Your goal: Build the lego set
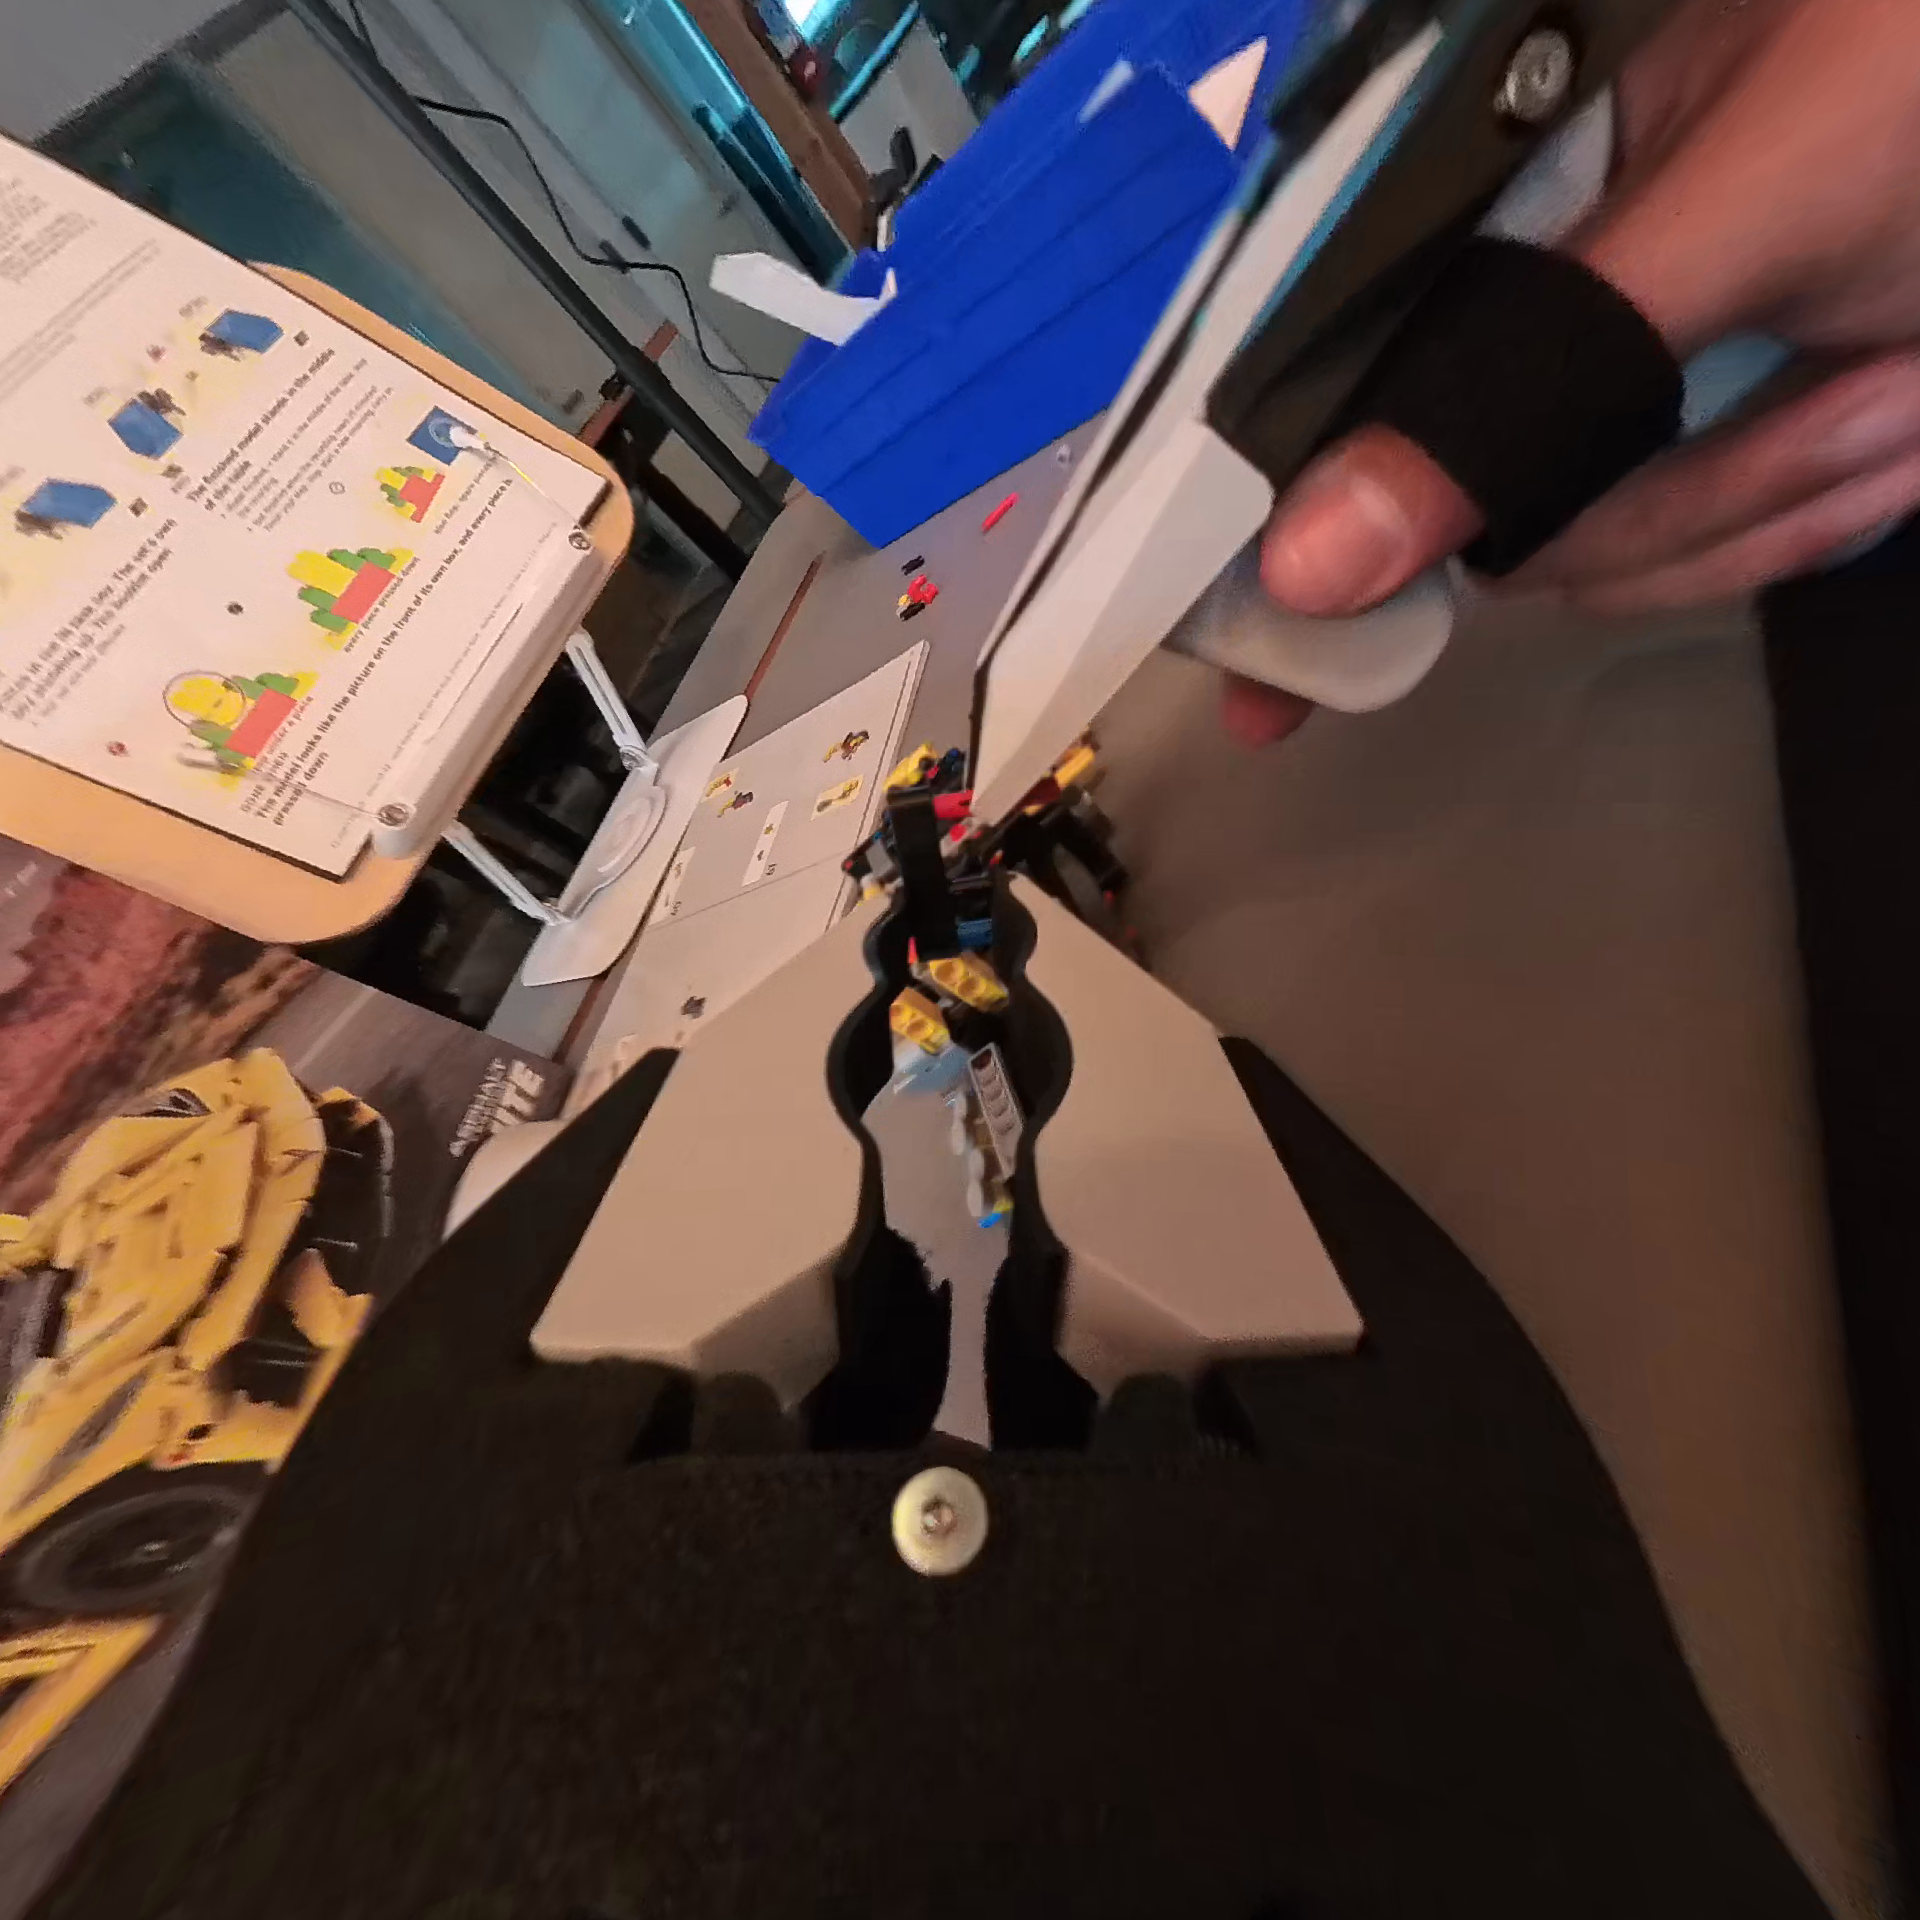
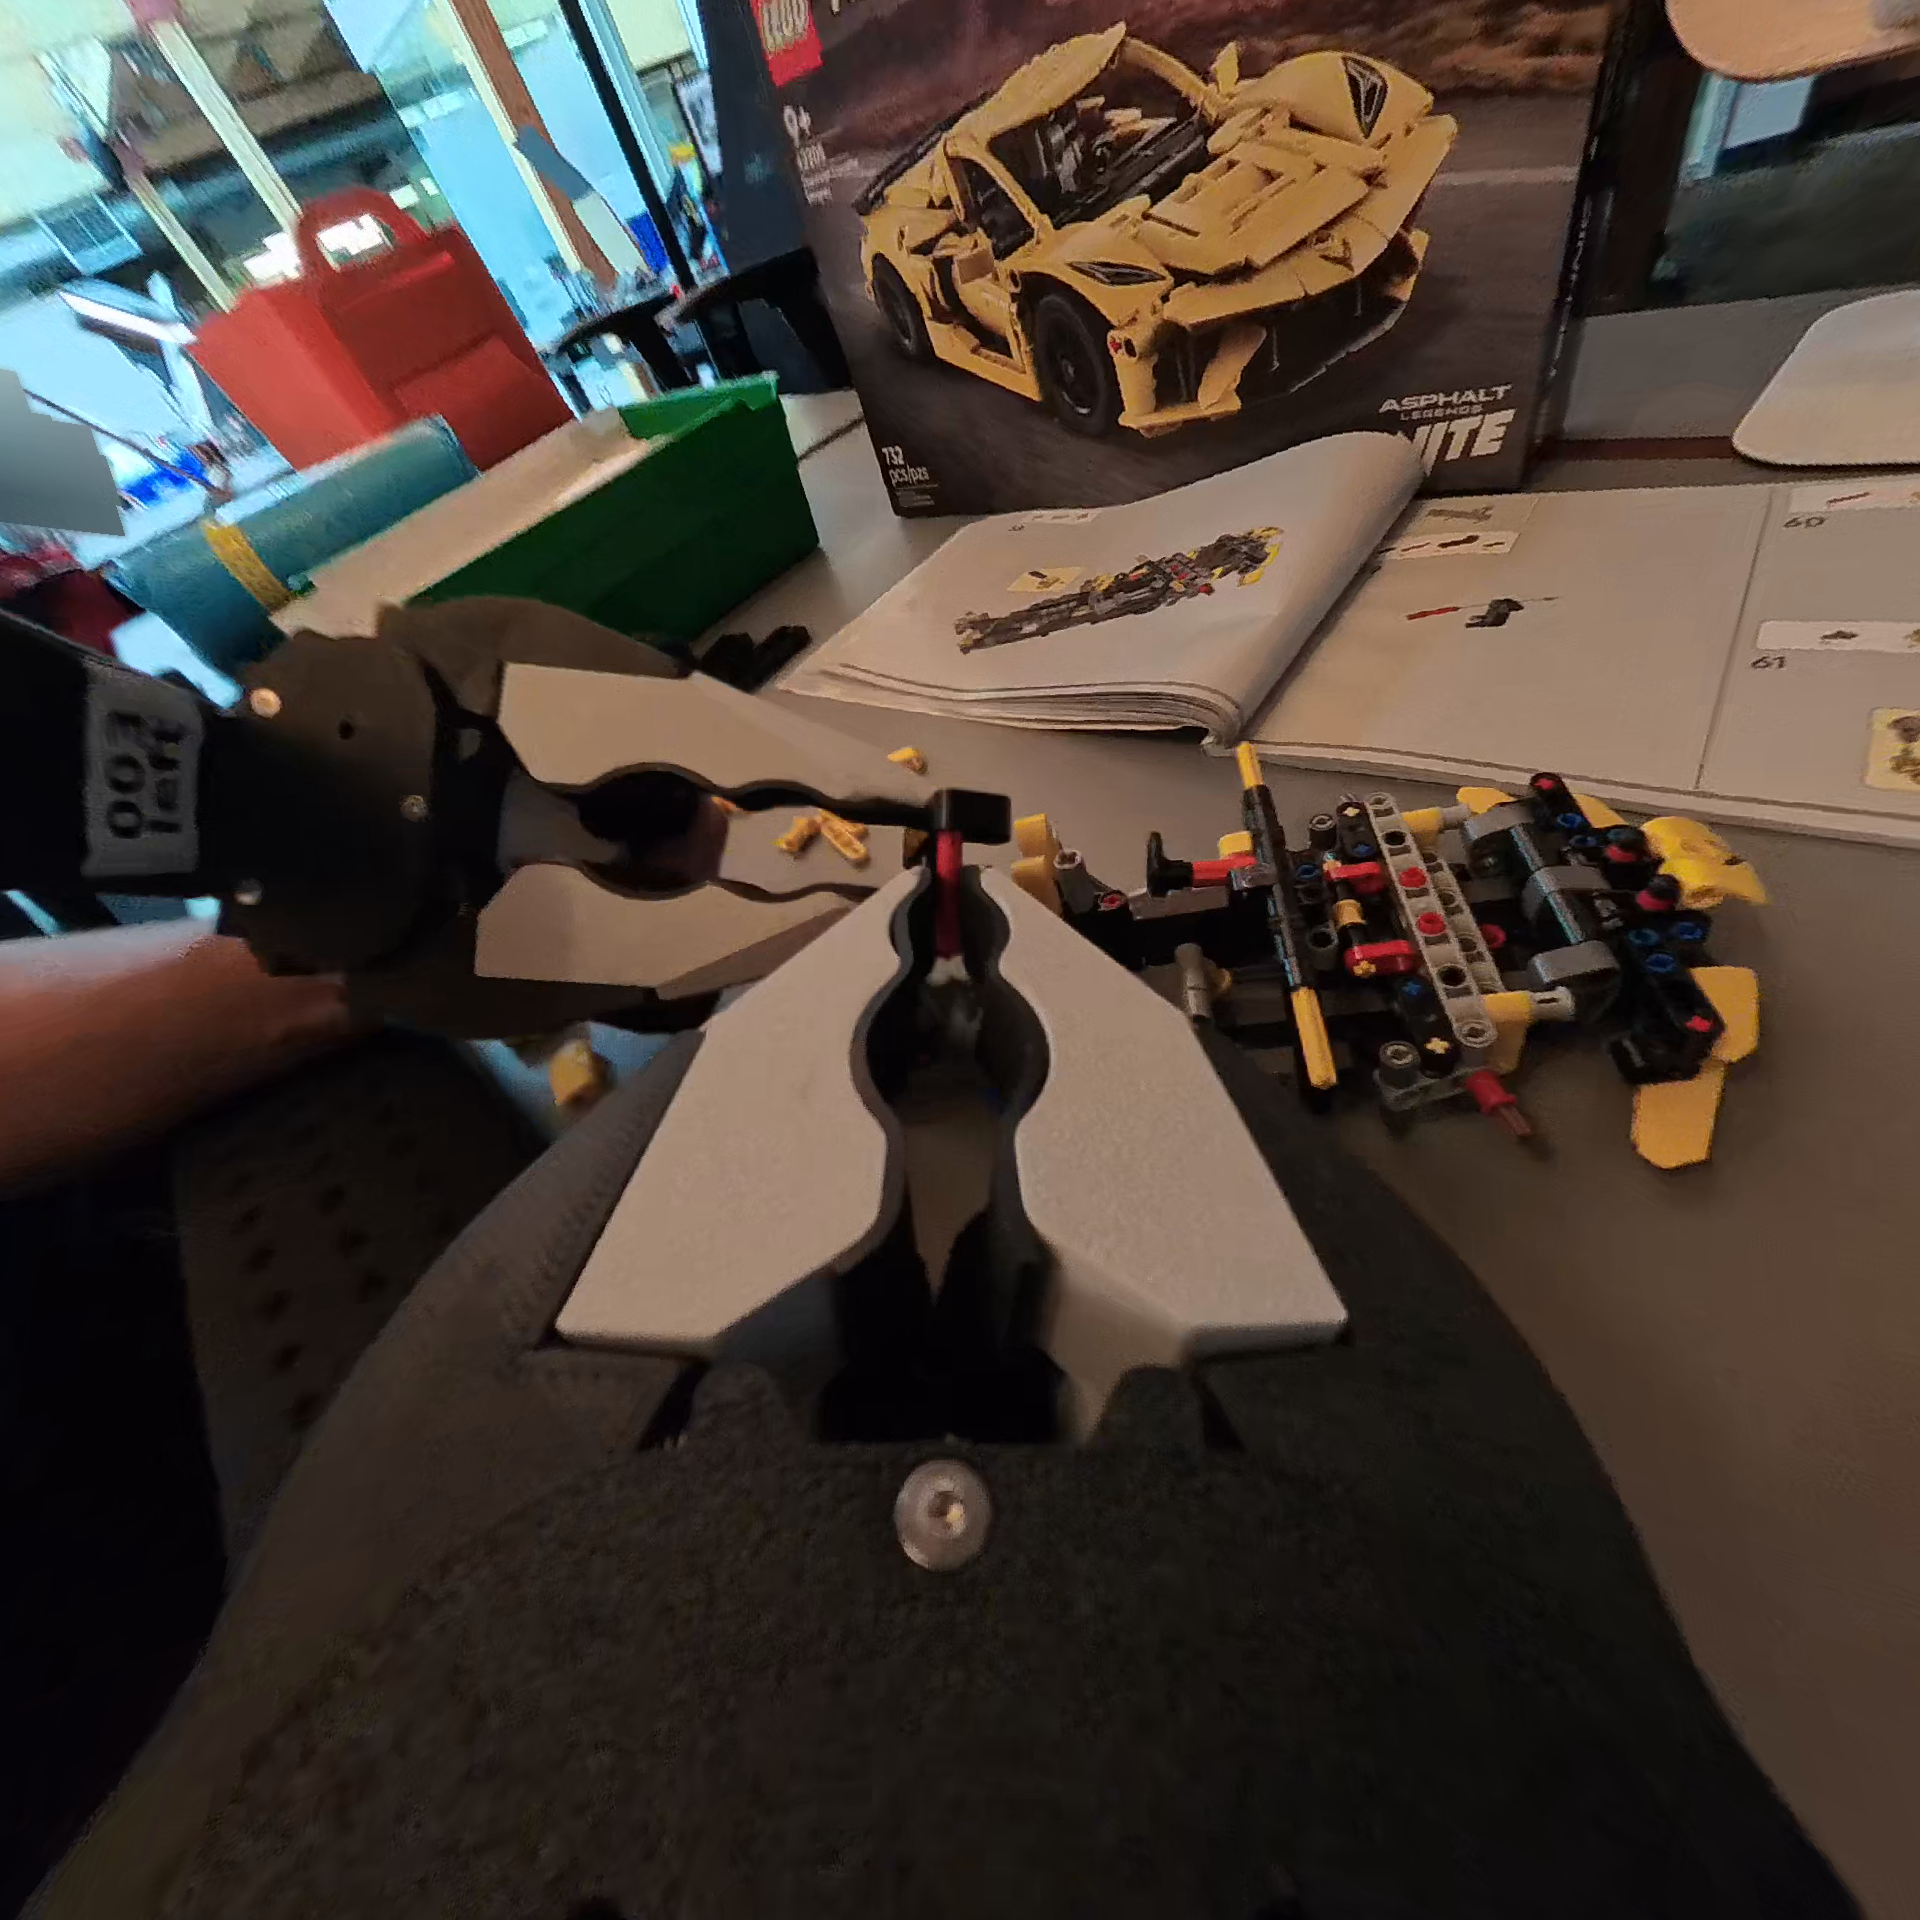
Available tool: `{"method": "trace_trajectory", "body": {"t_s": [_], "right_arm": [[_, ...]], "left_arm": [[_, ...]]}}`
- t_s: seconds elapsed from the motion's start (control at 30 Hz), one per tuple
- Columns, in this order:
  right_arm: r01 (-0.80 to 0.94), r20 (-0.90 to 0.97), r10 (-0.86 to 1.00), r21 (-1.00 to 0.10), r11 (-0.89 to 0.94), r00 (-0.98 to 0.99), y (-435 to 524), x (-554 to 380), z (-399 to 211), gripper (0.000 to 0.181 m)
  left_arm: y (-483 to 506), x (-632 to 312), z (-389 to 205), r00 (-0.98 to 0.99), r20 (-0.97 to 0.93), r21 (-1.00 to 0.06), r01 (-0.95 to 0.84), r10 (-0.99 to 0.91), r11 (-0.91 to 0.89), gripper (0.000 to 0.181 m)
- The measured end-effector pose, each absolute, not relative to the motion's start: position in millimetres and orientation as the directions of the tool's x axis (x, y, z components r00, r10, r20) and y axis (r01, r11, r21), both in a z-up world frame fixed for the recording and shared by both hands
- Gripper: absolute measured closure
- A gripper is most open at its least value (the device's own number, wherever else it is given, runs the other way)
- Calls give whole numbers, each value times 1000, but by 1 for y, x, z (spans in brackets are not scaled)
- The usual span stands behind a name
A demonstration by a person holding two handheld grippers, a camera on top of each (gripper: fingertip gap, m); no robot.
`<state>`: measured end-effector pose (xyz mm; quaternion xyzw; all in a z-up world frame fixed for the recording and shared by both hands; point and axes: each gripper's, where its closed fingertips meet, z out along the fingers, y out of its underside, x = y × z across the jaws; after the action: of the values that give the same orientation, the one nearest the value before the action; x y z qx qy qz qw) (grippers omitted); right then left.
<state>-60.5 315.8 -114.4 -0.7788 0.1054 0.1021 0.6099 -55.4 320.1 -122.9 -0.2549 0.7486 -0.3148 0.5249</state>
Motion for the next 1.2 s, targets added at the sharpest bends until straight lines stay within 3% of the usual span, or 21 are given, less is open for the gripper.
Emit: {"method": "trace_trajectory", "body": {"t_s": [0.27, 0.53, 0.67, 0.8, 1.03, 1.2], "right_arm": [[-26, 9, -95, -932, -361, 995, 311, -60, -126, 179], [63, 135, -159, -919, -388, 978, 314, -57, -128, 178], [83, 157, -139, -898, -432, 978, 312, -58, -132, 178], [46, 105, -107, -891, -453, 989, 311, -60, -129, 178], [-142, -163, 31, -927, -348, 986, 298, -61, -106, 178], [-208, -254, 101, -919, -336, 962, 302, -68, -111, 178]], "left_arm": [[316, -57, -133, -319, -736, -617, -46, -597, 785, 166], [310, -57, -131, -324, -704, -652, -56, -632, 756, 165], [314, -56, -137, -294, -790, -549, -49, -537, 834, 165], [315, -56, -131, -250, -836, -497, -28, -488, 867, 165], [306, -59, -127, -327, -713, -654, -8, -620, 757, 165], [303, -60, -132, -355, -710, -648, -8, -608, 762, 165]]}}
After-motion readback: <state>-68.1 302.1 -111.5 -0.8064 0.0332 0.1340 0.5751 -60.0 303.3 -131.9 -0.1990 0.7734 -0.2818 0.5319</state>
